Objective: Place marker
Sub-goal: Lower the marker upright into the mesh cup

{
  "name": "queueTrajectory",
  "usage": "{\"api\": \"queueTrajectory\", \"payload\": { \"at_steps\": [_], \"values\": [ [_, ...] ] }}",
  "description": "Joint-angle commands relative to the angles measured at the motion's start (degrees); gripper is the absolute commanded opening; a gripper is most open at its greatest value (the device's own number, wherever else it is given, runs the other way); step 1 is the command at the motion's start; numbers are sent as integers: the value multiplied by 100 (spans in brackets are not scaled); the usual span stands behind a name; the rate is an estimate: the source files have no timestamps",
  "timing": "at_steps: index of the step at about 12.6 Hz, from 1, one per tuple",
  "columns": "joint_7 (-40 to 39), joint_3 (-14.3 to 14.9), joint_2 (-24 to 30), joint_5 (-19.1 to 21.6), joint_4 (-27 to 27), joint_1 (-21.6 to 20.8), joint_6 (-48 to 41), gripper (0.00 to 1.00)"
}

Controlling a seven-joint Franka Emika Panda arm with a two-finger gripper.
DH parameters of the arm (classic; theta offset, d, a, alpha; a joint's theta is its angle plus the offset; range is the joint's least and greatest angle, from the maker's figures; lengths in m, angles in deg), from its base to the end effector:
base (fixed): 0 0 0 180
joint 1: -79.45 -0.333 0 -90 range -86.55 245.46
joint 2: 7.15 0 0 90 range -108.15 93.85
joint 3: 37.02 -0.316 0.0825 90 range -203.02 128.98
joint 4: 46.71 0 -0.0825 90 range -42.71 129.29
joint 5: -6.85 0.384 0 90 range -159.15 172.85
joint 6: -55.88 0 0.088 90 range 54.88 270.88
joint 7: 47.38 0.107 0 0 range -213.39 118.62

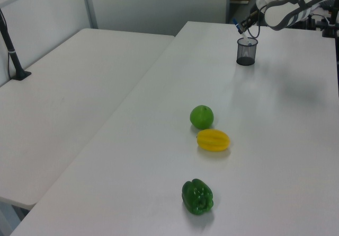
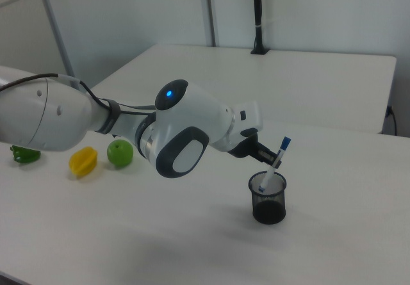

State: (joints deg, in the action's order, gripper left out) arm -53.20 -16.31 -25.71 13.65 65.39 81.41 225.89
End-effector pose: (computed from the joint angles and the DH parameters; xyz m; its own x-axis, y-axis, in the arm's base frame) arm 0.6116 -0.2431 0.4048 0.7277 -0.2269 0.6473 -0.3664 -0.9264 0.0871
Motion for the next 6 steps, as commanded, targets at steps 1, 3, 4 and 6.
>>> {"api": "queueTrajectory", "payload": {
  "at_steps": [1,3,4,6],
  "values": [
    [45,3,81,119,172,-81,190,36],
    [45,3,90,119,172,-81,190,39],
    [45,3,98,119,172,-81,190,42],
    [45,3,125,119,172,-81,155,48]
  ]
}}
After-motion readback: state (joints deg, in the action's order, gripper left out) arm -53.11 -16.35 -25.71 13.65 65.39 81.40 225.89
